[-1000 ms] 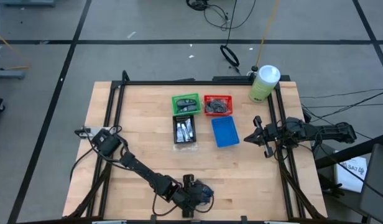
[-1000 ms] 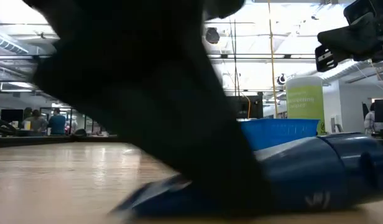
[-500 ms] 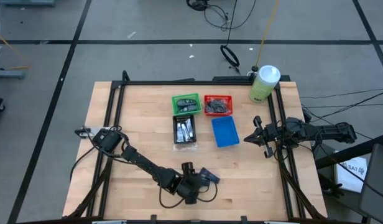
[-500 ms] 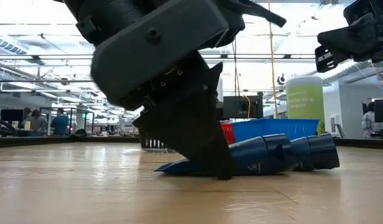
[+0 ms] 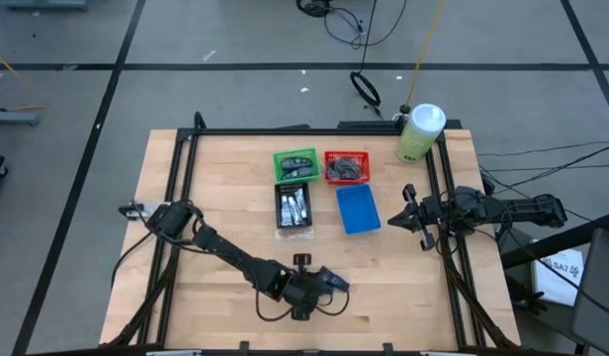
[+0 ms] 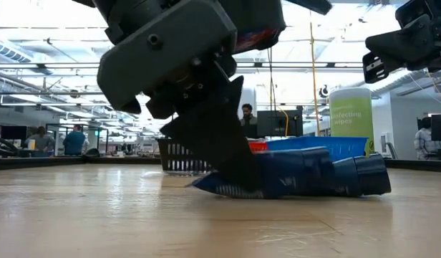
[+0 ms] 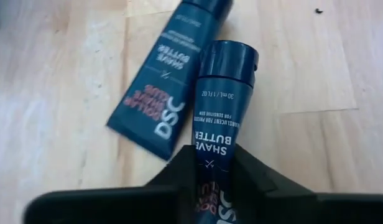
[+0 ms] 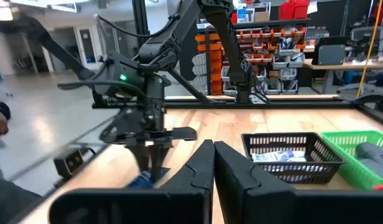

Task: Pick & Place Travel size toiletries
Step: Put the bottom blue shave cream into the blue bin

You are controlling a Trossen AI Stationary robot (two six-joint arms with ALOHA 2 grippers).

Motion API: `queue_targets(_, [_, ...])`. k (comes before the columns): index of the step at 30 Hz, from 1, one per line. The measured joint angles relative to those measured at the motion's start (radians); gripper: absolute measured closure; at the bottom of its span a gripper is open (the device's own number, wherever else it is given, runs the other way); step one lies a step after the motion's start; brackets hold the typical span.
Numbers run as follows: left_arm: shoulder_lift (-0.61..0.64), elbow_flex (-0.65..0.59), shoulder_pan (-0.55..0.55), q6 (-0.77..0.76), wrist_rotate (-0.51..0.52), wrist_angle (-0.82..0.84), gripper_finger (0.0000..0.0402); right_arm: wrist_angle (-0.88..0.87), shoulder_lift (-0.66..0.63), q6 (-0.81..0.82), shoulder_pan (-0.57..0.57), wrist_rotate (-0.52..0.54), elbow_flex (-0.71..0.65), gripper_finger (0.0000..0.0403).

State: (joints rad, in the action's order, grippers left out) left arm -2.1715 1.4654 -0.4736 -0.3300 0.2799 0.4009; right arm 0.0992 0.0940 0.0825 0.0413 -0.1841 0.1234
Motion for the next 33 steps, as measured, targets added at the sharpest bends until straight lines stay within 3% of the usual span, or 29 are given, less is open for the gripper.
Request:
queue_targets(4, [0.048,-0.003,0.005,0.005,-0.009,0.028,0.0379,0.002,0.0,0.128,0.0,0.0,0.0,0.0399])
queue_targets(7, [0.096,-0.006,0.003,0.015,0.016,0.061,0.0386,0.002,0.0,0.157,0.0,0.002,0.0,0.0399])
queue_targets(11, [0.17,-0.002,0.003,0.043,0.143,0.107,0.0375,0.004,0.0,0.16,0.0,0.002,0.0,0.0399])
queue_targets(20, [0.233,0.0,0.082,0.521,0.493,0.076,0.0376,0.033,0.0,0.219,0.0,0.002,0.0,0.0399])
queue_targets(24, [0.234,0.0,0.164,0.62,0.536,0.031,0.0372,0.091,0.0,0.186,0.0,0.009,0.0,0.0399])
queue_targets(28, [0.234,0.0,0.226,0.699,0.533,0.009,0.0382,0.073,0.02,0.134,0.0,0.123,0.0,0.0399])
queue_targets(30, [0.234,0.0,0.247,0.745,0.534,-0.001,0.039,0.04,0.067,0.137,0.0,0.222,-0.001,0.0399])
queue_targets(33, [0.234,0.0,0.266,0.817,0.533,-0.022,0.039,0.125,0.183,0.193,0.0,0.365,-0.028,0.039])
